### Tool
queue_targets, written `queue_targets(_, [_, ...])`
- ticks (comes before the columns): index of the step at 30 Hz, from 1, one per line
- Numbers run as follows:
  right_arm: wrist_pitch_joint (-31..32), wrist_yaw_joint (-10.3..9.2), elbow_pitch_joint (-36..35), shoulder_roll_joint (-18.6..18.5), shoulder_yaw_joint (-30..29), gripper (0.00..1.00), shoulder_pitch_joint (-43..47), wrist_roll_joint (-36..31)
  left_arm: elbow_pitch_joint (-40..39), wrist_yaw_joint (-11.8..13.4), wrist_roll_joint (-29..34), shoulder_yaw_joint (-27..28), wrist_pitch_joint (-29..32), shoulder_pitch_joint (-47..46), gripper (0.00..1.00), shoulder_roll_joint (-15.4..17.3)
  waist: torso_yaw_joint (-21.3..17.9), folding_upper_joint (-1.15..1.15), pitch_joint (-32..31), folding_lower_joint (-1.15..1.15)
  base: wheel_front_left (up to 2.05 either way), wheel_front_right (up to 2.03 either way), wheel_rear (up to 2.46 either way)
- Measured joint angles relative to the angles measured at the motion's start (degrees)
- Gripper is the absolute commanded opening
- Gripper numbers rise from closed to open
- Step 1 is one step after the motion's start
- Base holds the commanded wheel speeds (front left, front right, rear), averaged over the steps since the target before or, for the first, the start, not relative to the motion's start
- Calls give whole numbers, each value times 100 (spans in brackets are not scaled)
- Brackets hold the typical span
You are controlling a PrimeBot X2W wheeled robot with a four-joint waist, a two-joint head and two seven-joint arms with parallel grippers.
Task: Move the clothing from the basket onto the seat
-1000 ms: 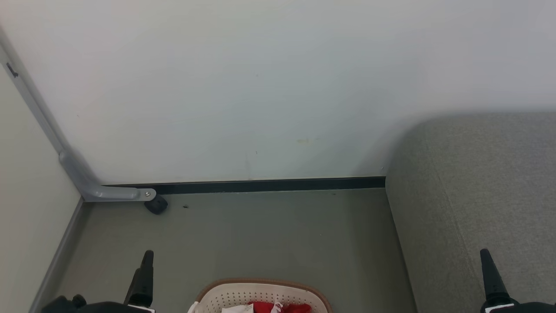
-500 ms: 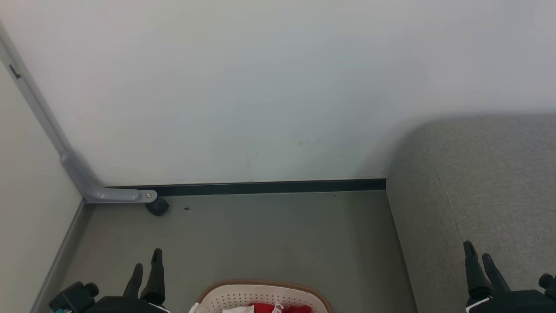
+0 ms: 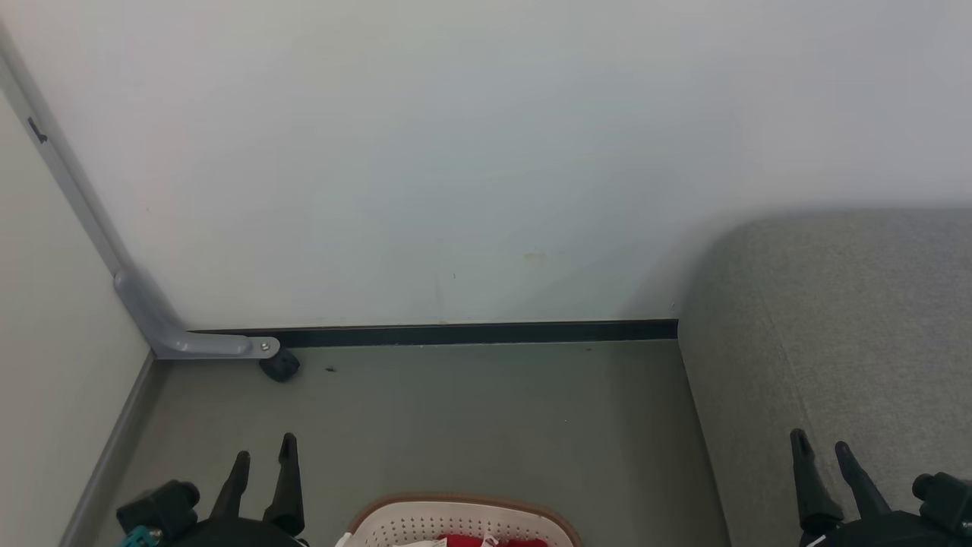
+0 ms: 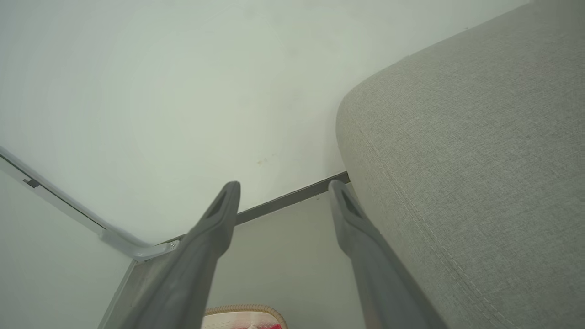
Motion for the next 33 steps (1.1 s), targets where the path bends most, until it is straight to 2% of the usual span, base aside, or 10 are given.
queue_targets(20, [-408, -220, 67, -269, 488, 100, -3, -1429, 405, 299, 1521, -296, -421, -126, 100, 48, 10, 0, -54, 0, 0, 0, 0])
queue_targets(28, [-597, -410, -86, -304, 531, 100, -3, -1923, 569, 446, 2121, -313, -602, -218, 100, -4, 12, 0, -70, 0, 0, 0, 0])
queue_targets(33, [-650, -465, -200, -343, 528, 100, -2, -2167, 660, 491, 2350, -297, -669, -221, 100, -12, 12, 0, -72, 0, 0, 0, 0])
